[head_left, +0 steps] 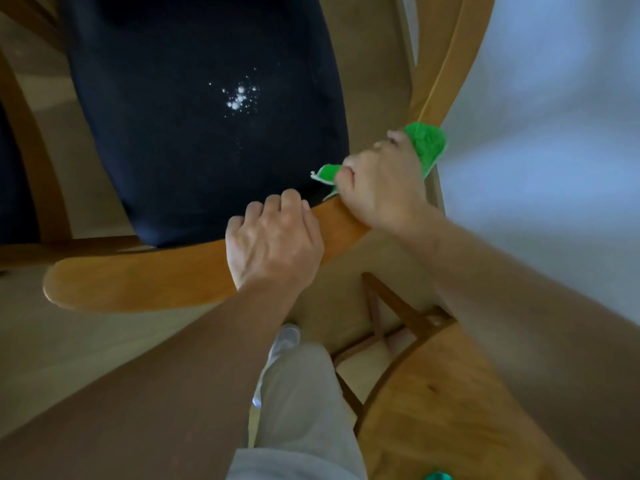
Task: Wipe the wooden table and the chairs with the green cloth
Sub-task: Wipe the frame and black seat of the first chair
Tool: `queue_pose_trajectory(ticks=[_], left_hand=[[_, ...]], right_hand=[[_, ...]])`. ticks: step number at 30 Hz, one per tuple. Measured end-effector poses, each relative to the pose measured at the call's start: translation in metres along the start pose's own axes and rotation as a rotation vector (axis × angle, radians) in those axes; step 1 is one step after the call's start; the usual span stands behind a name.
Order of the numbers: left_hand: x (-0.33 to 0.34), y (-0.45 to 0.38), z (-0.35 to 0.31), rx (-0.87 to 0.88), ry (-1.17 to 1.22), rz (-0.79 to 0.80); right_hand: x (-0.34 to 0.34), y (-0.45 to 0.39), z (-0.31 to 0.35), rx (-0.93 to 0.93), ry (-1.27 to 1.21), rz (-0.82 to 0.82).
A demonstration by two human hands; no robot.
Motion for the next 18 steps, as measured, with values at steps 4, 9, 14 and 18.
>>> queue_pose_trajectory(ticks=[4,9,14,18], left_hand=[[-0.002,-0.002,-0.004,0.013,-0.026,0.019],[-0.002,-0.001,-0.002,0.008,-0.027,0.019],[-0.001,-0.001,-0.002,-0.008,0.000,0.051],[0.001,-0.001,-0.001,-0.011,-0.008,0.040]], right_hand=[[-0.001,0.025,0.021,0.059,-0.173,-0.192],[-0.006,0.028,0.007,-0.020,-0.246,-0.242],[-0.021,-0.021,-0.062,-0.016,0.070,-0.040],[-0.034,-0.047,-0.076,-0.003,0.303,0.054]])
Point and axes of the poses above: each hand's wrist, its own y-axis away from the middle knuckle, its own x-axis out of the palm, z = x × y, the point moved 8 cm from there along -y, towards the middle knuckle, and after that the axes turned 5 degrees about -y, right-handed, at the moved point
